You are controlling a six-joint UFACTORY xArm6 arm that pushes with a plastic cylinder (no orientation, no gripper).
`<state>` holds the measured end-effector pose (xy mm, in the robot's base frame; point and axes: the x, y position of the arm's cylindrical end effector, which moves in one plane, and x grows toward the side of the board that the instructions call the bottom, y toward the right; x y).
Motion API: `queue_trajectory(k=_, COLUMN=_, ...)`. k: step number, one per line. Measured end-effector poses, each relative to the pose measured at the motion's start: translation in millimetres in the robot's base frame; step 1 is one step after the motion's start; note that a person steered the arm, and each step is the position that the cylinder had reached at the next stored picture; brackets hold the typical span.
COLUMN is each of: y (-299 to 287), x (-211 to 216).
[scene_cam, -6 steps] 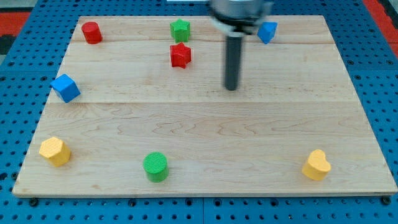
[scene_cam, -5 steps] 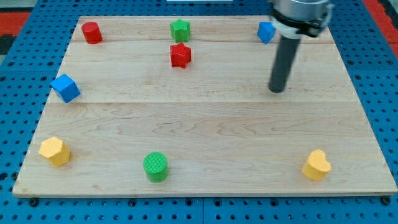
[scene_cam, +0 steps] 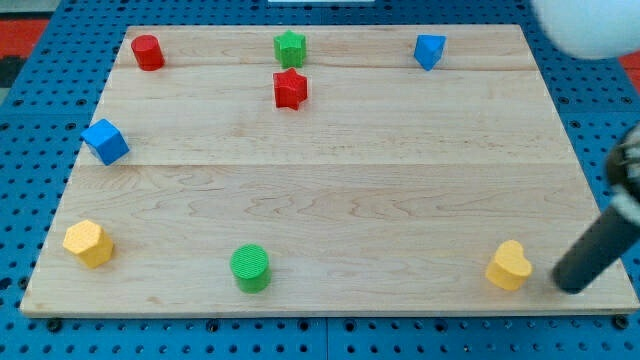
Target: Push the yellow heart to the left center
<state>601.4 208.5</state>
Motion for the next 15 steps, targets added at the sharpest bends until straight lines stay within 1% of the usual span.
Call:
queue_trajectory(k=1, y=-60.9, x=-12.5)
queue_trajectory(k=2, y=-69.6, x=-24.8)
queue_trajectory(k=3, y=-43.9, x=-24.3)
queue_trajectory(k=4, y=4.0, x=-15.9)
queue_trajectory(k=5, y=-1.0, x=-11.0)
queue_trajectory(k=6, y=-80.1, x=-27.7)
queue_trajectory(k=8, y=-146.4, x=-148.9)
queue_trajectory(k=9, y=-127.5, x=-163.4)
queue_trajectory(k=10, y=-138.2, x=-164.6)
queue_trajectory(k=11, y=-208.7, x=-170.1)
queue_trajectory(k=12, y=-188.2, x=-164.5)
queue_trajectory(k=13, y=-151.5, x=-188.4)
queue_trajectory(k=14, y=-170.1, x=-204.3)
queue_trajectory(k=15, y=-209.0, x=-195.0)
